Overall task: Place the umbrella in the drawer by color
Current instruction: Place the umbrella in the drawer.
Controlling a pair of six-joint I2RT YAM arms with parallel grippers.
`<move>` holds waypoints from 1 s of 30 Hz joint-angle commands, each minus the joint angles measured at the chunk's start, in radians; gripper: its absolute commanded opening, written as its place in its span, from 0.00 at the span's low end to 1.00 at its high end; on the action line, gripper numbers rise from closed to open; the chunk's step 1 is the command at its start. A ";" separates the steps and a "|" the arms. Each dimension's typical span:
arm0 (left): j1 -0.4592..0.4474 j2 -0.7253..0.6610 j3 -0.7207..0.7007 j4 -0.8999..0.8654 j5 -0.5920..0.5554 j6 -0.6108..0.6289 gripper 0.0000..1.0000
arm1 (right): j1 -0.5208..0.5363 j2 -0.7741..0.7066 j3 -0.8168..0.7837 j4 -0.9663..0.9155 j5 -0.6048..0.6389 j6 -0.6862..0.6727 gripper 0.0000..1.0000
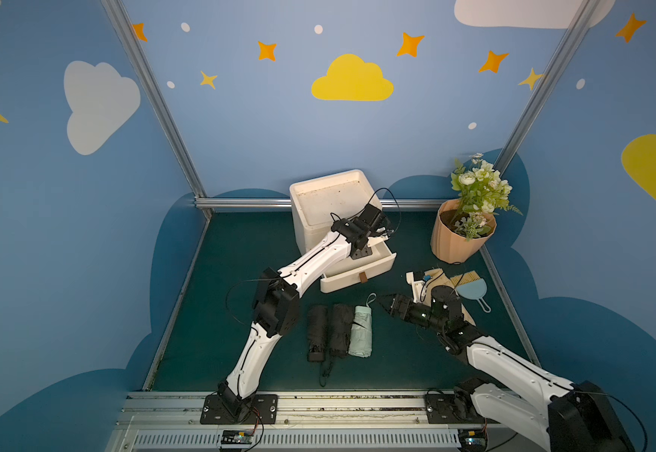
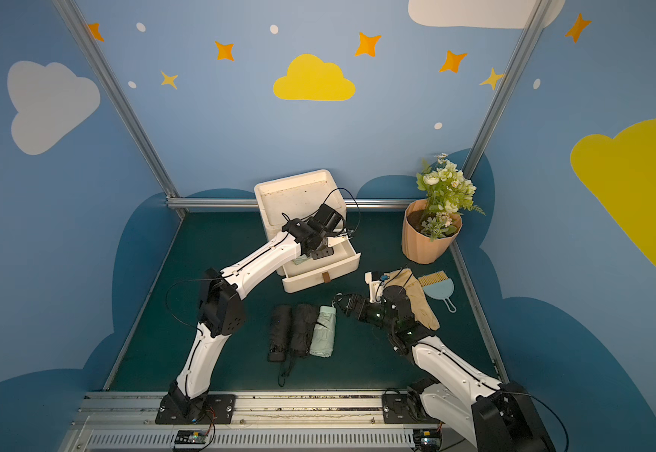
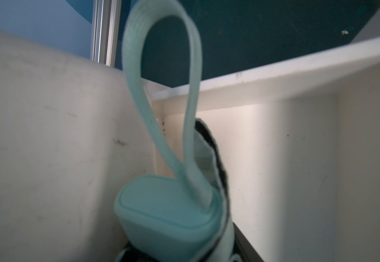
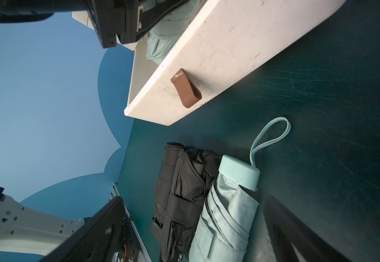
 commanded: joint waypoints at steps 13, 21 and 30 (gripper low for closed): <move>0.014 0.007 0.034 0.044 -0.079 0.033 0.85 | -0.007 -0.032 -0.011 -0.030 -0.001 -0.016 0.97; 0.016 0.000 0.038 0.051 -0.084 0.037 0.86 | -0.012 -0.035 -0.004 -0.057 -0.008 -0.027 0.97; 0.016 -0.129 0.051 0.001 -0.006 -0.083 0.87 | -0.010 0.013 0.119 -0.298 -0.036 -0.004 0.96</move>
